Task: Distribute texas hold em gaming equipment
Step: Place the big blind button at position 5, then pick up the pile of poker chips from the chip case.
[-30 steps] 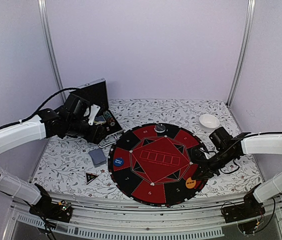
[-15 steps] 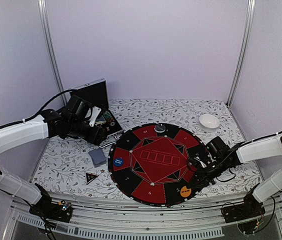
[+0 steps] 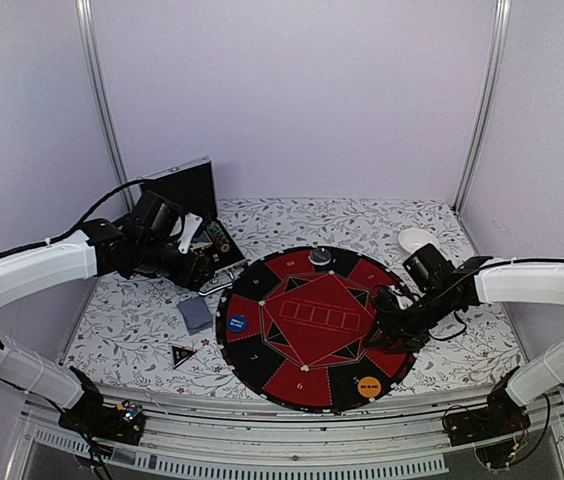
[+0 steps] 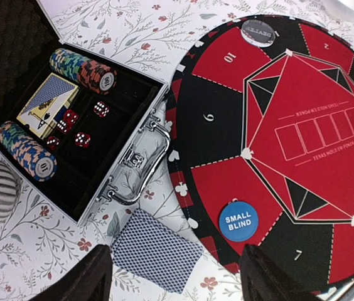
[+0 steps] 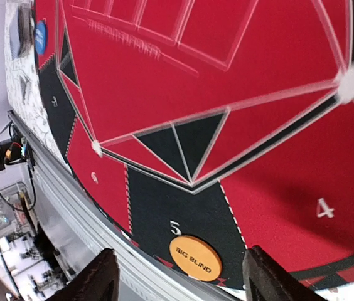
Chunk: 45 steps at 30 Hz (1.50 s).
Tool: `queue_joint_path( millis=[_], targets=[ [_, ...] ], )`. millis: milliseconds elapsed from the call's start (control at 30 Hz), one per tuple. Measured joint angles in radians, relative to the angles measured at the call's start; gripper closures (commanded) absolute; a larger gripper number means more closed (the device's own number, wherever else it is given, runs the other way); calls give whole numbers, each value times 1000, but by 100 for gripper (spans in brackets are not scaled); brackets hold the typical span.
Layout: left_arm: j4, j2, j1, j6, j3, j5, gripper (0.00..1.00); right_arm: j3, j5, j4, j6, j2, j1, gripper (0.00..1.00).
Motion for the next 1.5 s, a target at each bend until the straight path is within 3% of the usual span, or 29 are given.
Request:
queue_joint_path(
  millis=[33, 233, 433, 633, 800, 1133, 1500],
  targets=[
    [2, -1, 0, 0, -2, -2, 27, 35, 31, -35, 0, -11, 2, 1],
    [14, -4, 1, 0, -8, -18, 20, 255, 218, -179, -8, -81, 28, 1],
    [16, -3, 10, 0, -14, -33, 17, 322, 315, -213, -21, -155, 32, 1],
    [12, 31, 101, -13, 3, 5, 36, 327, 355, -188, -62, -207, 33, 1],
    [-17, 170, 216, -26, 135, 35, 48, 327, 356, -122, -121, -216, 33, 1],
    [-210, 579, 296, 30, 586, -105, 43, 327, 323, -44, -239, -122, 34, 1],
    [-314, 758, 323, 67, 624, -240, 45, 328, 285, -20, -319, -21, 31, 1]
  ],
)
